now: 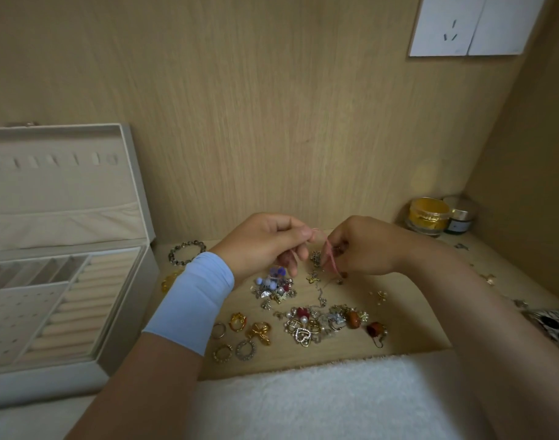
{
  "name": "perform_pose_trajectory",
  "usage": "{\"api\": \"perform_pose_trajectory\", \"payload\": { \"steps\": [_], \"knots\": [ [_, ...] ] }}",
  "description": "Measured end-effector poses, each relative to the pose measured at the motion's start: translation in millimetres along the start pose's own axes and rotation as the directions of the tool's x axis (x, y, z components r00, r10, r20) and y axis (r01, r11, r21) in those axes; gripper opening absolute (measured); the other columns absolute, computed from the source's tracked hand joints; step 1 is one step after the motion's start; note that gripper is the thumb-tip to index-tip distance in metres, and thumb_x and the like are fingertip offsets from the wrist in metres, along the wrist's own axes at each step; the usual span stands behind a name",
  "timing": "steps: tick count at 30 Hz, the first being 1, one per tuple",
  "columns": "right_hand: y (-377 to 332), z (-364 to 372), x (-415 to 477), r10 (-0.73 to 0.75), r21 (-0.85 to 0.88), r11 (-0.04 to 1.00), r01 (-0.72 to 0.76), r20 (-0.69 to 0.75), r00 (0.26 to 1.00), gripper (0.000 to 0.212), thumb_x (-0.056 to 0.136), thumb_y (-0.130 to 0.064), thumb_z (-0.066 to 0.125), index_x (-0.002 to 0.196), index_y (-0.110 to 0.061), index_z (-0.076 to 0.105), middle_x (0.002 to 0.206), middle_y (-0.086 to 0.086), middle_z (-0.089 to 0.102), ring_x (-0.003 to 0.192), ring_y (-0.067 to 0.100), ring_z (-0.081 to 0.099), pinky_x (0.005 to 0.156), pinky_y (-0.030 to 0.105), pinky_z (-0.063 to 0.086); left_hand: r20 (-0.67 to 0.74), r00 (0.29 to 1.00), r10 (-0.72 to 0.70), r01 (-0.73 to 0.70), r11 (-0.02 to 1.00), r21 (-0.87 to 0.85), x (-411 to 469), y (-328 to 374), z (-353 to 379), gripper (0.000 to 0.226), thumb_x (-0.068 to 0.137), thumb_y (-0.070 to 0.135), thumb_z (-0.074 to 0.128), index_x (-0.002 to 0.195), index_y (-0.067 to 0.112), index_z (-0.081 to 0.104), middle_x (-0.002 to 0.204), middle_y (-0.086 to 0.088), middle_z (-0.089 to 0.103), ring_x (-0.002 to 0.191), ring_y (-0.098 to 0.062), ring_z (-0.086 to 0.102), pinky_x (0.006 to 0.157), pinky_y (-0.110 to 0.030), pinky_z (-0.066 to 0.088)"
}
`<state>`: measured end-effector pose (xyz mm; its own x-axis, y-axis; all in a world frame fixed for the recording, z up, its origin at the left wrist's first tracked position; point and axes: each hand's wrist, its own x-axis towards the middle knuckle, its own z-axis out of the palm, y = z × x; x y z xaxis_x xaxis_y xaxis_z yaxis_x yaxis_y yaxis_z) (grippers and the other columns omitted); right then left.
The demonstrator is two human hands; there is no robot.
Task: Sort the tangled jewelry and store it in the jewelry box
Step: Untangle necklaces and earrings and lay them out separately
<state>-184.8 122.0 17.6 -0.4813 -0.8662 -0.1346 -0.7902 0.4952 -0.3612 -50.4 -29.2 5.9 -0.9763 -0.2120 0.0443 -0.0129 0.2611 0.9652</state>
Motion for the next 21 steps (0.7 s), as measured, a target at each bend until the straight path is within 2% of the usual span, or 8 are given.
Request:
{"api": "perform_pose_trajectory", "payload": {
  "steps": [3,7,9,11,13,17,19,21],
  "knots": [
    [-5.1,-6.7,-3.3,-0.014,0.244,0.97,0.012,0.005,1.0,0.021,0.085,-0.01,0.062,0.09,-0.023,0.078,0.081,-0.002,0.076,0.069,0.004,0.068,0.065,0.022,0.05,-0.017,1.0,0.004,-0.004,1.0,-0.003,0.8,5.7,5.9,0.017,0.1,0.018,0.055,0.088,0.015,0.068,0.074,-0.001,0.07,0.055,-0.019,0.063,0.048,-0.016,0.044],
    [-9.4,-12.1,-5.8,-0.139,0.537,0.833,0.133,-0.029,0.99,0.018,0.087,-0.026,0.065,0.09,-0.011,0.075,0.084,0.012,0.074,0.085,0.024,0.071,0.091,0.042,0.053,-0.042,0.999,0.007,-0.007,1.0,-0.006,1.8,10.1,8.6,0.016,0.099,0.019,0.057,0.09,0.013,0.068,0.07,0.001,0.07,0.055,-0.016,0.064,0.049,-0.017,0.046],
    [-9.7,-12.2,-7.9,-0.171,0.602,0.785,0.15,-0.021,0.985,0.022,0.097,-0.022,0.063,0.095,-0.001,0.072,0.07,0.01,0.065,0.068,0.025,0.064,0.081,0.042,0.054,-0.061,0.998,0.004,-0.005,1.0,-0.009,1.5,11.6,4.9,0.017,0.098,0.019,0.058,0.088,0.011,0.07,0.068,0.0,0.069,0.054,-0.014,0.063,0.051,-0.017,0.047],
    [-7.4,-14.9,-9.1,-0.139,0.602,0.78,0.17,-0.099,0.985,0.021,0.097,-0.02,0.063,0.097,-0.003,0.074,0.064,0.007,0.053,0.057,0.017,0.052,0.072,0.046,0.053,-0.072,0.997,-0.004,0.003,1.0,-0.006,0.8,10.7,-1.4,0.017,0.097,0.018,0.06,0.086,0.011,0.071,0.067,-0.001,0.069,0.054,-0.013,0.061,0.054,-0.018,0.049],
    [-2.5,-18.3,-8.4,-0.096,0.618,0.764,0.184,-0.174,0.98,0.019,0.099,-0.019,0.06,0.099,-0.008,0.076,0.057,0.0,0.048,0.052,0.012,0.045,0.077,0.045,0.057,-0.04,0.999,-0.035,0.036,0.999,0.019,-0.9,7.3,-8.7,0.014,0.096,0.016,0.061,0.087,0.01,0.07,0.068,-0.002,0.069,0.057,-0.014,0.062,0.059,-0.02,0.051],
    [5.8,-22.6,-7.7,0.082,0.69,0.712,0.135,-0.273,0.959,0.021,0.099,-0.015,0.06,0.089,-0.009,0.077,0.053,0.0,0.041,0.048,0.013,0.041,0.07,0.04,0.055,0.057,0.993,-0.106,0.1,0.99,0.102,-4.4,-0.6,-17.9,0.014,0.097,0.013,0.059,0.093,0.006,0.071,0.074,-0.004,0.07,0.069,-0.016,0.067,0.069,-0.021,0.053],
    [8.4,-21.6,-6.0,0.179,0.591,0.806,0.031,-0.294,0.939,0.02,0.094,-0.013,0.063,0.08,-0.011,0.078,0.056,0.001,0.052,0.049,0.012,0.047,0.062,0.028,0.05,0.041,0.993,-0.111,0.106,0.989,0.104,-4.0,-3.4,-18.4,0.014,0.097,0.011,0.058,0.093,0.006,0.07,0.076,-0.005,0.071,0.073,-0.018,0.069,0.071,-0.021,0.053],
    [8.7,-17.9,-3.2,0.206,0.354,0.928,-0.116,-0.229,0.951,0.017,0.091,-0.016,0.064,0.086,-0.018,0.08,0.076,0.0,0.07,0.067,0.009,0.061,0.064,0.022,0.046,0.022,0.994,-0.103,0.101,0.992,0.076,-2.7,-4.8,-14.4,0.013,0.097,0.009,0.058,0.092,0.006,0.07,0.079,-0.006,0.074,0.073,-0.018,0.07,0.07,-0.021,0.054]
  ]
}}
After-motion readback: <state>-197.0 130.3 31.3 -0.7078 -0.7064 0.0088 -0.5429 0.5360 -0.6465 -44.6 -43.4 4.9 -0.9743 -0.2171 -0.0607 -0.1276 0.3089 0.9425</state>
